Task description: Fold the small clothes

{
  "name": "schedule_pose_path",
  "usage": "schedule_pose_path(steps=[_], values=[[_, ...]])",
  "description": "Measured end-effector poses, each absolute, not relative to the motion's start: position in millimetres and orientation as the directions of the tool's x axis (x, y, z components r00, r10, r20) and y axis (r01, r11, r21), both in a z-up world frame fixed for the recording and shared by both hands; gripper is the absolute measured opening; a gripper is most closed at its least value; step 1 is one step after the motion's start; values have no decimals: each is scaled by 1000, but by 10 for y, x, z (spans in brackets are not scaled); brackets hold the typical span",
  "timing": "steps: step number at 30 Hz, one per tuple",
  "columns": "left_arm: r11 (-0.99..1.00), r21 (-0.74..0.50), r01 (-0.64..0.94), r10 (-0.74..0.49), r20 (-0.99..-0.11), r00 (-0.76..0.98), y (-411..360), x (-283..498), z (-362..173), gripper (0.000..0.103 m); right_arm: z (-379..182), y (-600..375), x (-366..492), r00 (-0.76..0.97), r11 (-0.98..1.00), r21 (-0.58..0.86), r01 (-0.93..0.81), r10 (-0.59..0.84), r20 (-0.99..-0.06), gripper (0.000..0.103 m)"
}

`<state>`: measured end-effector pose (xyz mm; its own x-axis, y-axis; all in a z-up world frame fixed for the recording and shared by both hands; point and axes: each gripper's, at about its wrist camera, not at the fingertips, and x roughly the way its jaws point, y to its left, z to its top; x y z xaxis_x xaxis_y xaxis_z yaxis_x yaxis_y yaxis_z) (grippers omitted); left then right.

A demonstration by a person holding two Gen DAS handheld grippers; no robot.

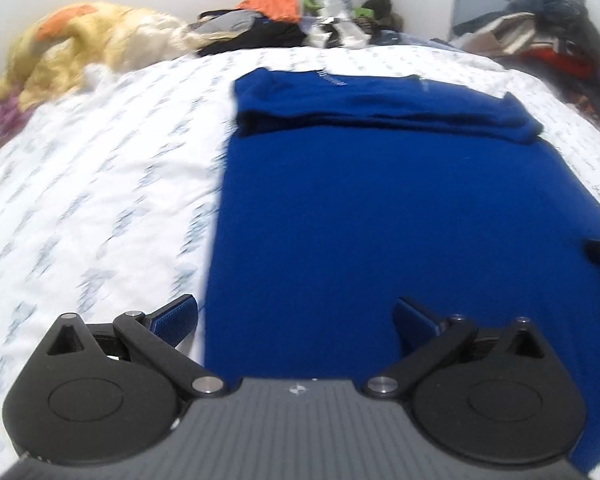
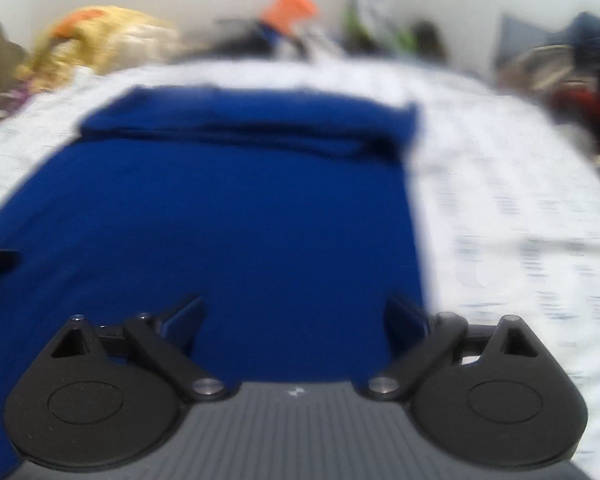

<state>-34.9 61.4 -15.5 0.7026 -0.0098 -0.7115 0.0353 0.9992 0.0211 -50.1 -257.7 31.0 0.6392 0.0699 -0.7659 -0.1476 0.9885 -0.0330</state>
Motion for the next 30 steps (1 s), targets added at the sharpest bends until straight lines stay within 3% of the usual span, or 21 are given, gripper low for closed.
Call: schedule_pose_path(steps=[5,8,10,12,14,16,18,21,24,30], values=[[979,-202,-27,-132,-728,673,936,-749,-24,102,449,-2868,-840,605,985,114,-130,170,-778,98],[936,-346,-65,-215,-707,674,1167,-907,5,96,438,-3229,-966,583,976,212,-44,197,-788,96],[947,-316,-53,-198,-708,678,1144,-930,15,84,481,-3343,-1052,588,971,235,-34,210,-781,79],[971,-236,-32,-151,-715,683,1035,-929,27,64,513,-3327,-1022,576,980,196,-45,186,-796,44],[985,-174,-10,-120,-719,684,946,-931,39,53,526,-3336,-962,558,970,233,-65,229,-798,26],[980,-196,11,-153,-725,671,932,-932,60,53,536,-3354,-937,540,962,266,-67,259,-801,25],[957,-289,23,-232,-714,660,1013,-954,68,61,547,-3410,-934,521,946,319,-50,297,-800,25],[891,-455,5,-352,-683,640,1209,-992,18,74,458,-3665,-939,447,816,578,17,511,-734,25],[771,-636,-25,-495,-625,604,1472,-995,-70,77,254,-3822,-939,358,665,741,96,671,-649,25],[617,-784,-67,-634,-545,549,1773,-1061,-240,77,193,-3875,-1098,283,598,798,76,755,-592,25]])
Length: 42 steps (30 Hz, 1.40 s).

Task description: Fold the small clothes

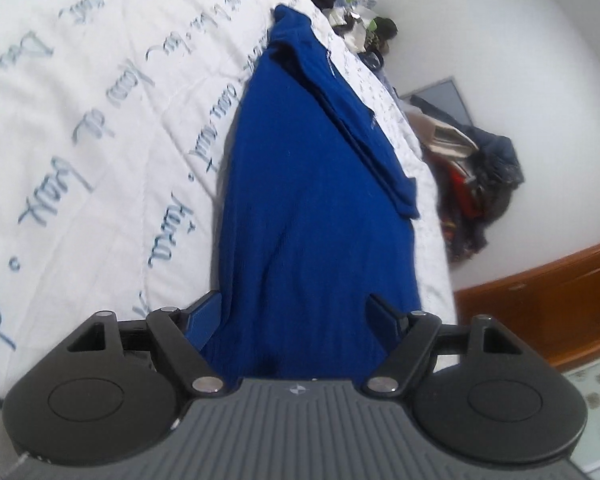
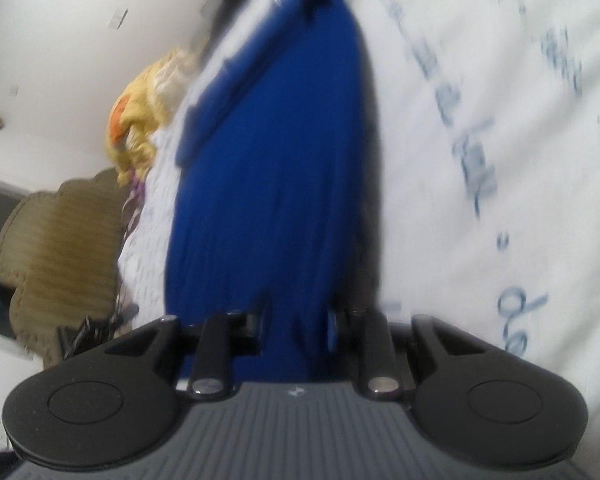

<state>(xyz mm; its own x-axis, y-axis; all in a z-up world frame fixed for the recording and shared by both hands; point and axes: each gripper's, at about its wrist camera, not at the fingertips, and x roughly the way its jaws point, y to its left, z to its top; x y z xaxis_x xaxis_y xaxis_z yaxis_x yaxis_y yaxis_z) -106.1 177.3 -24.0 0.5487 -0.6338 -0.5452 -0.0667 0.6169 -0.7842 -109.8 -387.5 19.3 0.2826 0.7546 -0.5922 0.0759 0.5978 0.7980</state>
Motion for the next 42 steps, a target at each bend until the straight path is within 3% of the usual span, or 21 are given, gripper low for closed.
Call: schedule_pose_path(steps=[5,7,9,11,16,19,20,22,23,24,27,32,37,40,42], values=[[600,-800,-27,-691,-535,487,1738,-1145,-268,76,171,-3882,-1093,262,564,822,80,784,-563,26],[627,-778,-44,-656,-557,509,1802,-1161,-220,77,167,-3890,-1102,276,545,834,86,791,-546,34],[649,-758,-56,-626,-575,527,1886,-1192,-199,79,181,-3896,-1129,288,519,852,73,807,-516,50],[630,-774,-61,-641,-563,522,1941,-1207,-228,79,204,-3885,-1134,288,516,855,57,811,-509,54],[527,-848,-55,-728,-484,486,1824,-1210,-368,78,202,-3855,-1082,288,509,859,57,815,-503,54],[534,-845,-39,-732,-485,479,1692,-1191,-381,74,205,-3782,-1037,287,525,849,56,806,-517,52],[536,-843,-39,-732,-487,476,1685,-1188,-383,71,196,-3801,-1057,289,531,845,56,802,-523,50],[561,-826,-58,-715,-519,469,1677,-1174,-385,53,167,-3822,-1084,293,538,839,75,793,-535,37],[597,-799,-75,-691,-559,458,1669,-1158,-388,19,137,-3824,-1093,292,547,832,93,784,-548,18],[650,-754,-94,-654,-618,436,1635,-1127,-395,10,104,-3823,-1100,291,562,821,106,771,-566,5],[731,-679,-68,-583,-673,455,1617,-1111,-234,7,149,-3837,-1122,316,587,805,90,749,-582,5],[811,-584,30,-528,-709,468,1639,-1210,-41,8,402,-4054,-1196,344,719,694,36,643,-684,4],[795,-606,23,-548,-703,454,1672,-1205,-200,10,297,-4126,-1257,361,687,725,45,665,-653,6],[802,-597,21,-523,-686,506,1798,-1093,-68,35,466,-4157,-1164,402,718,696,23,631,-664,23],[817,-576,16,-488,-678,549,1803,-876,6,60,543,-4253,-951,481,700,714,21,619,-621,63]])
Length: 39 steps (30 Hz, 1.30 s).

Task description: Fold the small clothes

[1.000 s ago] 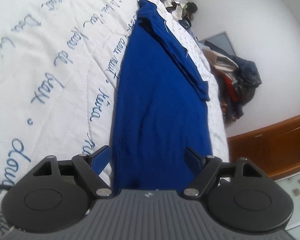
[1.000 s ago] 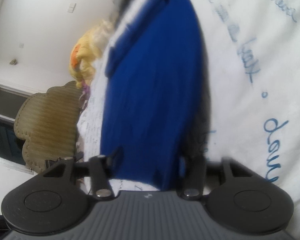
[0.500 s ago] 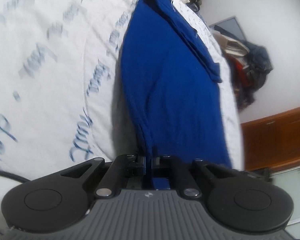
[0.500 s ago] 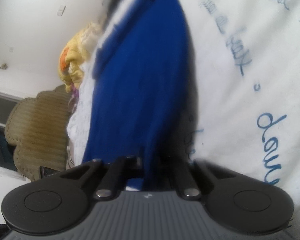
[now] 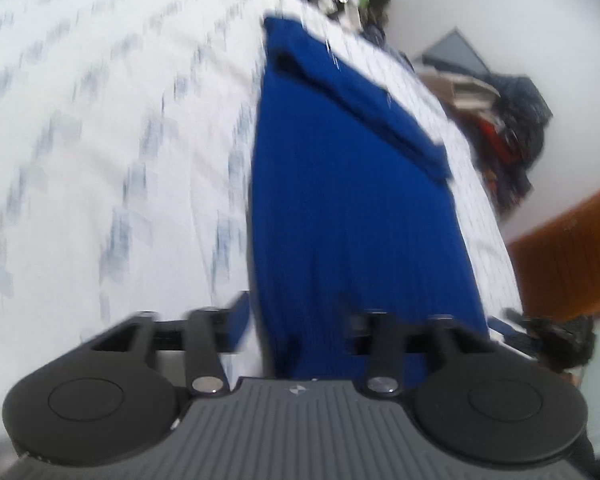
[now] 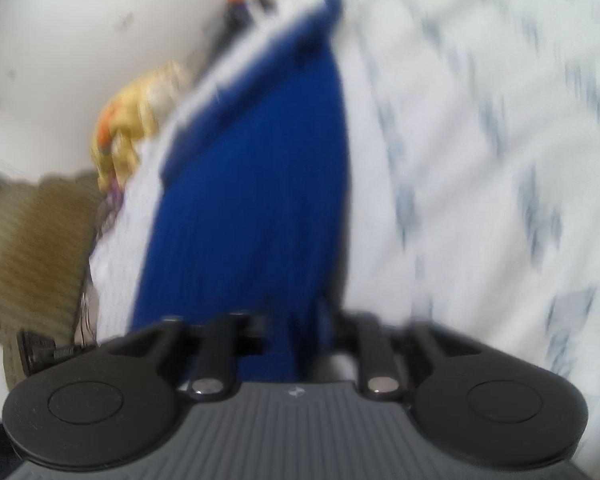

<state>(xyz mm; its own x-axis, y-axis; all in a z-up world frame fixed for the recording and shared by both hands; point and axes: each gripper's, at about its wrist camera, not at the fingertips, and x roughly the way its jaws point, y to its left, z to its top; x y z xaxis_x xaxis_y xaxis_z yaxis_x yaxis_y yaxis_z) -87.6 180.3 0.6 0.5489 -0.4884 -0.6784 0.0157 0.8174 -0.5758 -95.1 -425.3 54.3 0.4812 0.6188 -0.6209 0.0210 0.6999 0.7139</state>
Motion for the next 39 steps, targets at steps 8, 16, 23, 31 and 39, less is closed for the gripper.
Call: schedule_pose_path(steps=[8,16,23,31,39], values=[[827,-562,-7,-454,-675,582,1500,378,-6,59,274,-4033,485,527,736,673,74,544,-653,63],[946,-322,-28,-234,-744,626,1458,413,98,5,192,-3963,697,538,811,583,59,466,-703,3],[943,-332,13,-251,-687,682,1405,238,256,9,278,-4099,460,632,784,603,145,396,-666,11],[947,-248,203,-320,-694,645,317,531,109,57,560,-2807,549,622,928,348,-131,350,-700,11],[987,30,155,-99,-646,757,526,222,-144,103,175,-2906,259,711,980,136,-144,198,-675,11]])
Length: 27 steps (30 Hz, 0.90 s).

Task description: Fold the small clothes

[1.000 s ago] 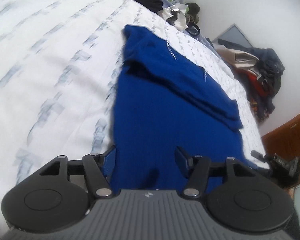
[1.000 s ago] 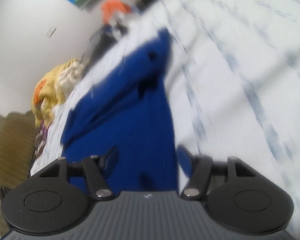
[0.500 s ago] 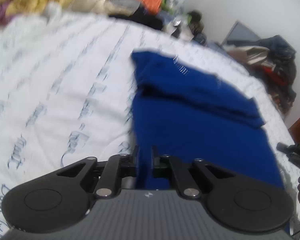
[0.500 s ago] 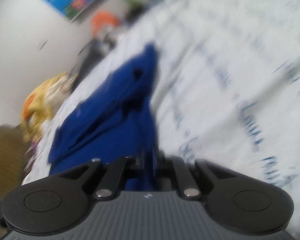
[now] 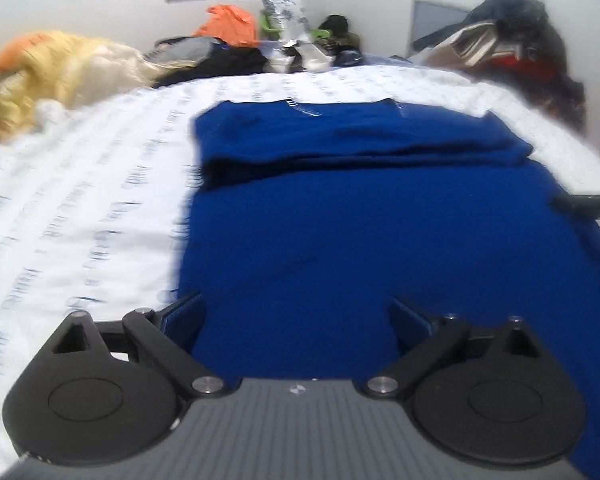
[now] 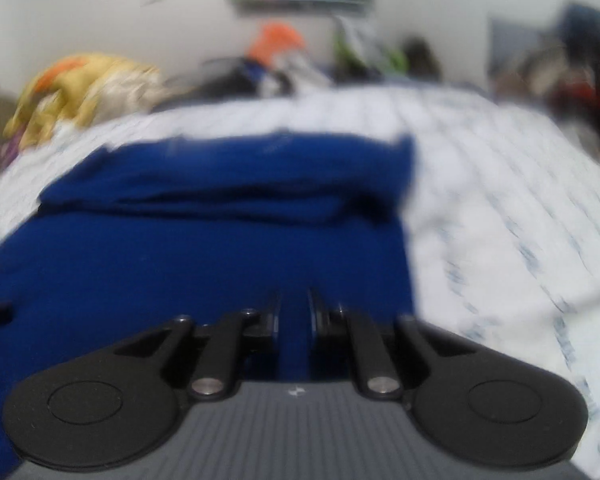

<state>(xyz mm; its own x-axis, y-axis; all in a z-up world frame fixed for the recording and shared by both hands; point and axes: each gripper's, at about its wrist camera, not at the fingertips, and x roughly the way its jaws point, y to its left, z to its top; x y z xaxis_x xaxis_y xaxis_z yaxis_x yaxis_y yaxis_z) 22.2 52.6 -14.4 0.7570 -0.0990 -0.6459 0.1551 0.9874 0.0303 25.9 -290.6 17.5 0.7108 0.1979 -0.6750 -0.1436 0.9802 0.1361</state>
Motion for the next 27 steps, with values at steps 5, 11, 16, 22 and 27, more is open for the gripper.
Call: schedule_pose_path(steps=[5,11,16,22,27], values=[[991,30,131,-82,-640,764,433,-10,52,83,371,-2680,129,674,993,67,-97,115,-730,16],[945,0,328,-244,-669,702,-23,-381,-95,99,356,-2238,-372,624,954,81,-287,250,-740,65],[956,21,292,-208,-650,730,317,-596,-190,103,237,-2629,-672,679,974,44,-223,188,-710,79],[949,-22,316,-246,-678,693,302,-852,-25,96,522,-2430,-891,669,976,-8,-217,143,-729,79],[918,7,395,-291,-666,687,160,-1090,-128,103,413,-1916,-1179,595,897,-26,-441,271,-757,82]])
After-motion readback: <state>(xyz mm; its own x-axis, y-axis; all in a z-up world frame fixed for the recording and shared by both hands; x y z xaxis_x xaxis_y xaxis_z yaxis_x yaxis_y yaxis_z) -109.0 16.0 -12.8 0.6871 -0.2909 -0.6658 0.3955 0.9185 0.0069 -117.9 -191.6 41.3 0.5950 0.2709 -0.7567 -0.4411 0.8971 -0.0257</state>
